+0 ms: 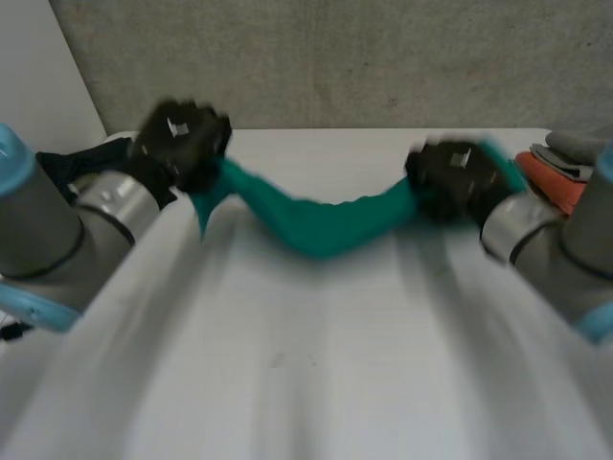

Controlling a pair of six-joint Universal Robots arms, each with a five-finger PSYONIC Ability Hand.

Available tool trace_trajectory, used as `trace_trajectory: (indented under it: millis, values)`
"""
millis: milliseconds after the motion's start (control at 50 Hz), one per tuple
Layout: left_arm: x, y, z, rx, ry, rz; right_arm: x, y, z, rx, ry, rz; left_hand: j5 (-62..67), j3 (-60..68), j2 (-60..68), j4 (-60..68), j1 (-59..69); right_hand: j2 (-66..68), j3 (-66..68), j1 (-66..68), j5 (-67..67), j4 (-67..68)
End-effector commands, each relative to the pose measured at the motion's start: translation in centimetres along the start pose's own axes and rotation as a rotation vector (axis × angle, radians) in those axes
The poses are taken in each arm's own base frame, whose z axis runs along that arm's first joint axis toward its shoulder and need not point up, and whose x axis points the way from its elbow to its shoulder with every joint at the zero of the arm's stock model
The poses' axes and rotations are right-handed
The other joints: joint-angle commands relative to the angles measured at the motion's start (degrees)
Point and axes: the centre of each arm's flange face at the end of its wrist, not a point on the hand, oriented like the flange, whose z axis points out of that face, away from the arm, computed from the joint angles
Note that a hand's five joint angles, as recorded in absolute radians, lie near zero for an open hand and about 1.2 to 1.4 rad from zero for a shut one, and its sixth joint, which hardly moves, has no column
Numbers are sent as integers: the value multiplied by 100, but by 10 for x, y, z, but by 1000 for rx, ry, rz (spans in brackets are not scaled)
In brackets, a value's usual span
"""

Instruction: Fold the laundry.

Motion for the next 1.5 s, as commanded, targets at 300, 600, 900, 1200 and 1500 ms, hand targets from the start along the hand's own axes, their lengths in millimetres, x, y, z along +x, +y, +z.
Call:
trace_trajectory:
  millis: [300, 600, 900, 1200, 1500]
  values:
    - [9, 11, -23, -68, 16, 58, 21, 12, -22, -241, 58, -124, 1415, 1154, 1126, 1104, 1466, -4991, -5028, -3846, -4913, -5045]
    - [9, 6, -34, -70, 11, 60, 75, 25, 10, -306, 15, -378, 1415, 1154, 1126, 1104, 1466, -4773, -4810, -3628, -4695, -4827]
    - [9, 10, -38, -86, 7, 54, 66, 64, 49, -257, -122, -372, 1415, 1154, 1126, 1104, 1466, -3765, -3802, -2620, -3686, -3818]
    - [0, 12, -37, -89, -17, 57, 54, 96, 60, -307, -186, -327, 1415, 1154, 1126, 1104, 1466, -2923, -2959, -1777, -2844, -2976]
    - [-16, 14, -36, -98, -59, 63, 62, 40, 35, -260, -130, -298, 1415, 1154, 1126, 1104, 1466, 1243, 1207, 2389, 1322, 1190]
